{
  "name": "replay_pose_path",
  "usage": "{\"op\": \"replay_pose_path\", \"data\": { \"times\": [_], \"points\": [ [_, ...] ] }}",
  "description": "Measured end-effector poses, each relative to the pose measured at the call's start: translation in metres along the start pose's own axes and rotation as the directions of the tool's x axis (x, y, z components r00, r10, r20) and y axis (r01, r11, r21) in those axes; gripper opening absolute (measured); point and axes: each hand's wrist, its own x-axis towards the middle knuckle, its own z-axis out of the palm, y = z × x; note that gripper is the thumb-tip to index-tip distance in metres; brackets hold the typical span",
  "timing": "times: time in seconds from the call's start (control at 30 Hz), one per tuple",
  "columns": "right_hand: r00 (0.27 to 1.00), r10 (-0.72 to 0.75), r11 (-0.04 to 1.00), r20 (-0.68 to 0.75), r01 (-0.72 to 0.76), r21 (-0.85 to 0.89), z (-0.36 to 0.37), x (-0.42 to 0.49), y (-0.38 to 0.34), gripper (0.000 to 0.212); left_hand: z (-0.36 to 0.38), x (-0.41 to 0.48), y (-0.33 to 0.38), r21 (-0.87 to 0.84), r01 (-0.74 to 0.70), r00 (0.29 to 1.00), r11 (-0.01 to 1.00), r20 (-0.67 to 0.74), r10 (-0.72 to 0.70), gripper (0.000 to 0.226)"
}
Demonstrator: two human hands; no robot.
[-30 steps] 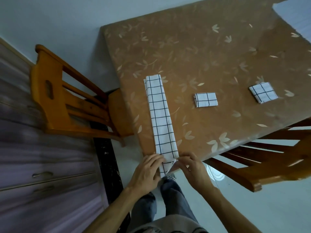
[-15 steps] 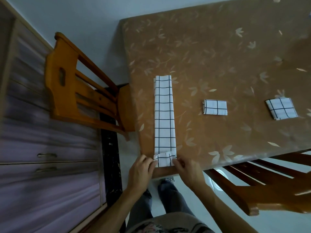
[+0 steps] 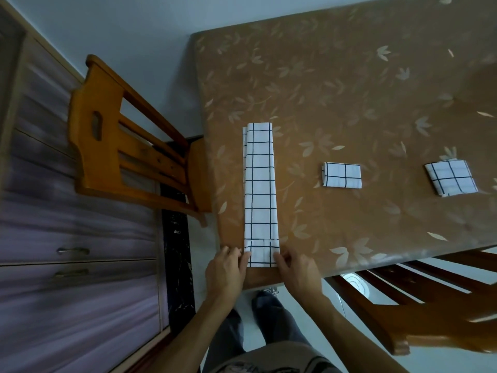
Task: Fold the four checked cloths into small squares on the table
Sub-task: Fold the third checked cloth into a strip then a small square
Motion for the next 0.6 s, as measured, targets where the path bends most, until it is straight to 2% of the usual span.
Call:
{"op": "replay_pose_path", "data": {
  "times": [0.1,0.17,0.23,0.27,0.3,0.37,0.47,0.53,0.6],
  "points": [
    [1.0,0.009,1.0,-0.009,-0.009,-0.015,-0.001,0.001,0.0,0.029,-0.001,0.0,0.005,0.027,0.02,1.0,0.999,-0.009,-0.02,0.034],
    [1.0,-0.001,1.0,-0.029,0.0,-0.015,-0.001,0.0,0.0,0.028,0.001,-0.002,0.003,0.013,-0.037,0.996,0.999,-0.084,0.038,0.023],
    [0.998,-0.053,0.997,-0.041,0.051,-0.06,0.0,-0.002,0.001,0.028,0.006,-0.006,-0.001,0.077,-0.235,0.954,0.969,-0.173,0.245,0.017],
    [0.996,-0.081,0.993,-0.043,0.077,-0.093,0.0,-0.003,0.002,0.028,0.007,-0.007,-0.003,0.103,-0.382,0.9,0.918,-0.185,0.395,0.019],
    [0.994,-0.098,0.989,-0.047,0.092,-0.111,0.0,-0.003,0.003,0.028,0.007,-0.008,-0.006,0.113,-0.512,0.834,0.851,-0.17,0.524,0.022],
    [0.992,-0.112,0.988,-0.052,0.105,-0.113,0.0,-0.002,0.004,0.027,0.004,-0.008,-0.011,0.095,-0.637,0.76,0.765,-0.088,0.644,0.028],
    [0.989,-0.135,0.985,-0.053,0.128,-0.114,-0.001,0.001,0.003,0.025,0.002,-0.003,-0.016,0.071,-0.631,0.773,0.773,-0.023,0.634,0.032],
    [0.984,-0.17,0.982,-0.059,0.164,-0.094,-0.002,0.001,0.006,0.022,0.002,0.001,-0.013,0.038,-0.606,0.793,0.795,-0.048,0.607,0.024],
    [0.963,-0.263,0.964,-0.066,0.259,-0.057,-0.002,-0.001,0.011,0.022,0.001,0.004,-0.008,0.013,-0.601,0.797,0.799,-0.072,0.6,0.015]
  ]
}}
